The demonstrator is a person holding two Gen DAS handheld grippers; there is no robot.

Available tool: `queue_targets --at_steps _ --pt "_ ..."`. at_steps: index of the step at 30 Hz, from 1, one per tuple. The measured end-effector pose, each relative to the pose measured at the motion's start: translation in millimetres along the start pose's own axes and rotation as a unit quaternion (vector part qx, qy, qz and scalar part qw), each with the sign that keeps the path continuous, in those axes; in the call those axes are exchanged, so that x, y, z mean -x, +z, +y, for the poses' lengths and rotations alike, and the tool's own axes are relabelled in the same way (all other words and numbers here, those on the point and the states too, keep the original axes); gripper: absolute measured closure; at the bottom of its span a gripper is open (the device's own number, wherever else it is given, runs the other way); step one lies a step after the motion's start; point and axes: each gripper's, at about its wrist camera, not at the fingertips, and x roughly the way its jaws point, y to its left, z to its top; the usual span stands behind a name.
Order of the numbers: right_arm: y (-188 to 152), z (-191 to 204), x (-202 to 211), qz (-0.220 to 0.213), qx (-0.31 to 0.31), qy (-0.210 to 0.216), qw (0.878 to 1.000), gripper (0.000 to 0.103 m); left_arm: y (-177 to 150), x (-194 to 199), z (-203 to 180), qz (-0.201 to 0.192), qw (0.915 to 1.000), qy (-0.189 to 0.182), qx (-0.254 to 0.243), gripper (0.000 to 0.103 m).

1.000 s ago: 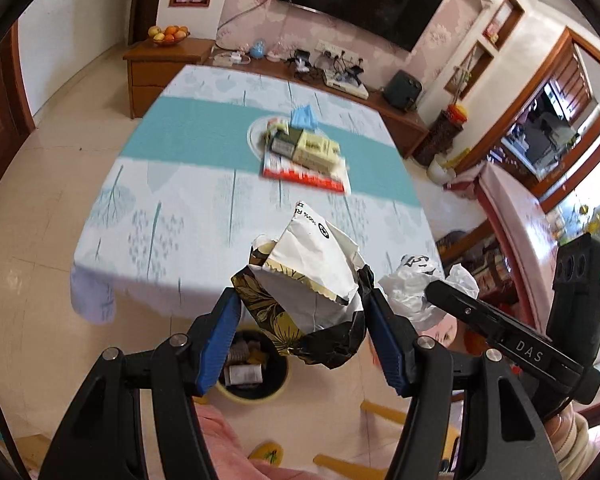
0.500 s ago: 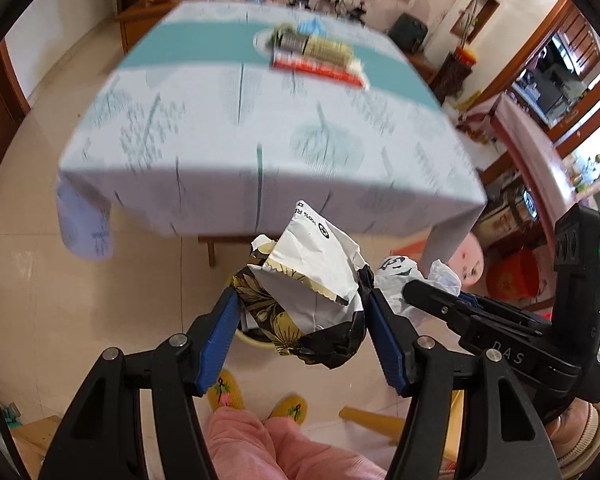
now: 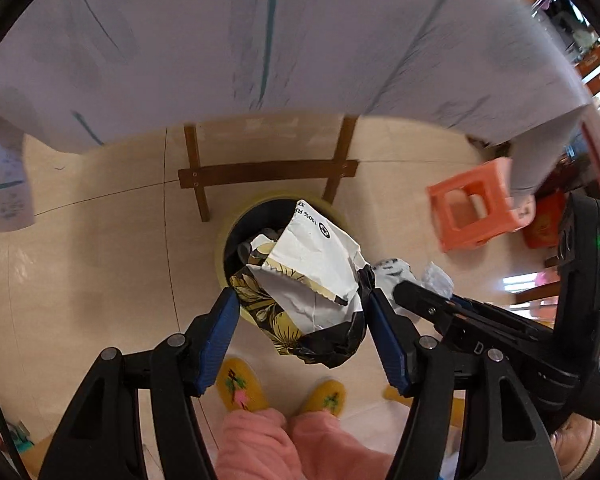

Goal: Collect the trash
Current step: 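Carry the wrapper and plastic bag down toward the black bin, then open both tools to drop the wrapper and plastic bag into the bin, then raise both open tools back up toward the table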

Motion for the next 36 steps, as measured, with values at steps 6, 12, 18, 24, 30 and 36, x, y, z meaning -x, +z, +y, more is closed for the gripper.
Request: queue_targets --at_steps 6,12,18,24,30,36 --pt "11 -27 -66 0.012 -0.027 0.003 1.0 0.068 11 -69 20 -0.001 0.9999 0.011 -0.005 0.03" --pt "20 -34 -93 -0.002 -0.028 -0.009 1.0 0.03 17 -96 35 -0.002 0.9996 0.027 0.003 0.008" --pt "17 -32 -91 -0.001 -0.017 -0.017 1.0 0.03 16 -97 46 -0.017 0.9989 0.039 0.019 0.005" --pt "19 -25 -77 -0.005 -0.012 -0.015 1.0 0.03 18 -81 40 -0.035 0.9981 0.049 0.016 0.005" --pt "17 -6 -30 -0.011 -0.001 -0.014 1.0 0.03 20 -33 23 -0.052 0.9978 0.041 0.01 0.005" --pt "15 19 40 -0.018 0.01 -0.011 1.0 0.03 19 40 -3 -0.062 0.9976 0.032 -0.004 0.005"
